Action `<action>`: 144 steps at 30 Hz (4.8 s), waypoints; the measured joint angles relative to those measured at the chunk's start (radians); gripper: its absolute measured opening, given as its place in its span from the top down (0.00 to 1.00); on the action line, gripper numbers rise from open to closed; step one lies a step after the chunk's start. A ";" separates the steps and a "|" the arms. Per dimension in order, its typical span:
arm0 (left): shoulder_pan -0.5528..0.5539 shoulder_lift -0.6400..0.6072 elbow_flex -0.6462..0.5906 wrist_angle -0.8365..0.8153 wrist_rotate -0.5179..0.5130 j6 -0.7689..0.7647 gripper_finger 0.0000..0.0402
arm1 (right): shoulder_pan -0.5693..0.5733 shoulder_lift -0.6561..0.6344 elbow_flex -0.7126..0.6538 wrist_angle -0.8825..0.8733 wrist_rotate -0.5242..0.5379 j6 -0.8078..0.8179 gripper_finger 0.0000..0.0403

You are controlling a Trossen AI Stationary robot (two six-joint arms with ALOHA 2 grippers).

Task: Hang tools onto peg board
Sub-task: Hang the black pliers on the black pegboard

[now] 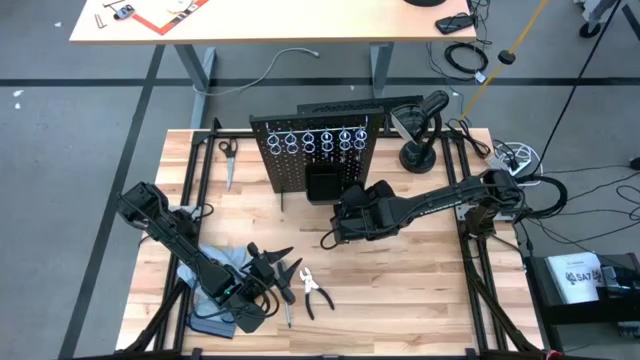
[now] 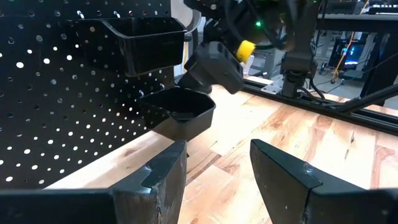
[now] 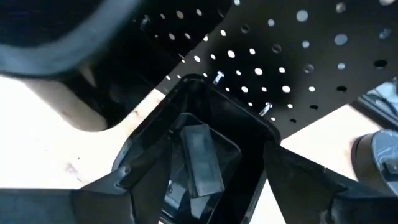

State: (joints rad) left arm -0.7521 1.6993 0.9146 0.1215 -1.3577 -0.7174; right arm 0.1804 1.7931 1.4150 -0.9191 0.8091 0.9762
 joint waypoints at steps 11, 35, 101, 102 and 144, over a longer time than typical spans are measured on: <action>0.000 0.000 0.000 -0.001 0.020 0.020 0.54 | 0.175 0.000 0.000 0.019 -0.049 0.002 0.38; -0.002 0.000 0.000 0.003 0.022 0.047 0.54 | 0.344 0.175 0.001 0.511 -0.298 -0.189 0.54; -0.075 -0.048 0.005 0.009 -0.038 0.280 0.98 | 0.248 0.354 -0.001 0.611 -0.391 -0.288 0.94; -0.075 -0.048 0.005 0.010 -0.038 0.280 0.98 | 0.250 0.345 -0.005 0.602 -0.371 -0.291 0.94; -0.059 -0.053 0.005 0.557 -0.048 0.709 0.97 | 0.247 -0.071 0.000 1.591 0.339 -1.879 0.94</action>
State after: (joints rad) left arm -0.8110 1.6464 0.9192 0.6782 -1.4060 -0.0083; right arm 0.4273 1.7222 1.4155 0.6722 1.1480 -0.9025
